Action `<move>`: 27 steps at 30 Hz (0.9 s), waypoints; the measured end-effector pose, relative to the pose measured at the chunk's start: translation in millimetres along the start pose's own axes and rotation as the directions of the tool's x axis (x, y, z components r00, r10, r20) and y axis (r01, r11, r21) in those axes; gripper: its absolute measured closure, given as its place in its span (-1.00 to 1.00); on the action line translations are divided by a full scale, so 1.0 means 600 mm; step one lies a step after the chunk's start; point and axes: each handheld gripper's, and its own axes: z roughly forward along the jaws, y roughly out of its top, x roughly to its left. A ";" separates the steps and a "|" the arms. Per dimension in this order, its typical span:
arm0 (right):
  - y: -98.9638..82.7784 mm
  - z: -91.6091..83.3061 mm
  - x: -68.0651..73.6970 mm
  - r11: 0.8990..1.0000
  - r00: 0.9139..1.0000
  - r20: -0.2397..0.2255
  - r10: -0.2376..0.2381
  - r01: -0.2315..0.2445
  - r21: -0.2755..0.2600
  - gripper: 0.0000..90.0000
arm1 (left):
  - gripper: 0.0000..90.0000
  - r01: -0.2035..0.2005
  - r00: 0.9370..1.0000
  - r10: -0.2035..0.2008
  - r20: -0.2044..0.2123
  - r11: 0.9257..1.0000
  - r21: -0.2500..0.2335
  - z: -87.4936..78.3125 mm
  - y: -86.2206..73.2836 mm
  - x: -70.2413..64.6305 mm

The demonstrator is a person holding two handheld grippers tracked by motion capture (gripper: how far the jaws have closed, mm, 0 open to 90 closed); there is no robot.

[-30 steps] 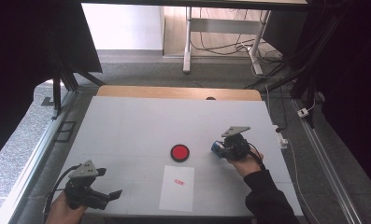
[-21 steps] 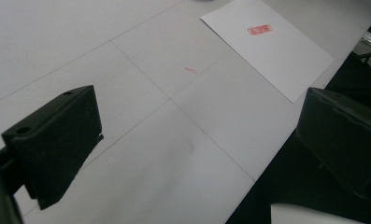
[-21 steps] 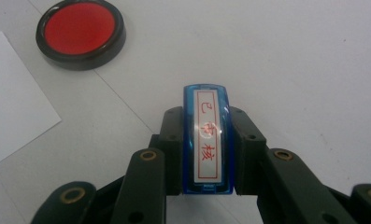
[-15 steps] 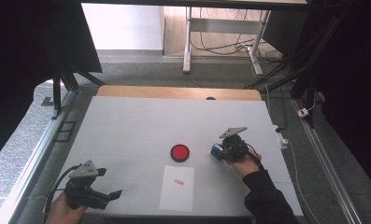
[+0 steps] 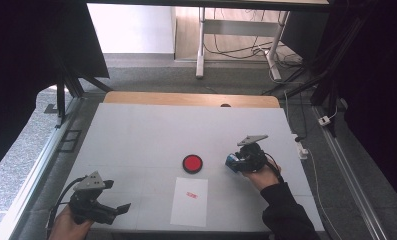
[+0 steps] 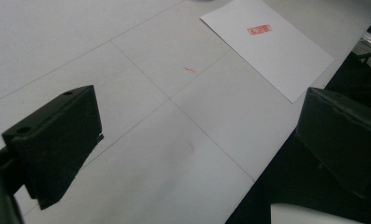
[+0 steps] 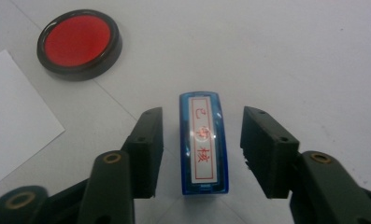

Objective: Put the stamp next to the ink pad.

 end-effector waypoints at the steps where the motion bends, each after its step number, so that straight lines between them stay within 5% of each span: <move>1: 0.000 -0.002 -0.001 1.000 1.000 0.001 0.003 -0.003 -0.009 0.02 | -0.99 0.000 1.000 0.000 -0.001 1.000 -0.001 0.000 0.000 0.000; 12: 0.006 -0.021 0.005 0.997 0.999 -0.017 0.038 -0.039 -0.074 -0.53 | -0.99 0.000 1.000 0.000 0.001 1.000 -0.002 -0.001 0.000 0.000; 27: 0.005 -0.042 0.030 0.993 0.998 -0.018 0.063 -0.065 -0.100 -0.82 | -0.99 -0.002 1.000 0.002 0.002 1.000 -0.001 -0.001 -0.001 0.000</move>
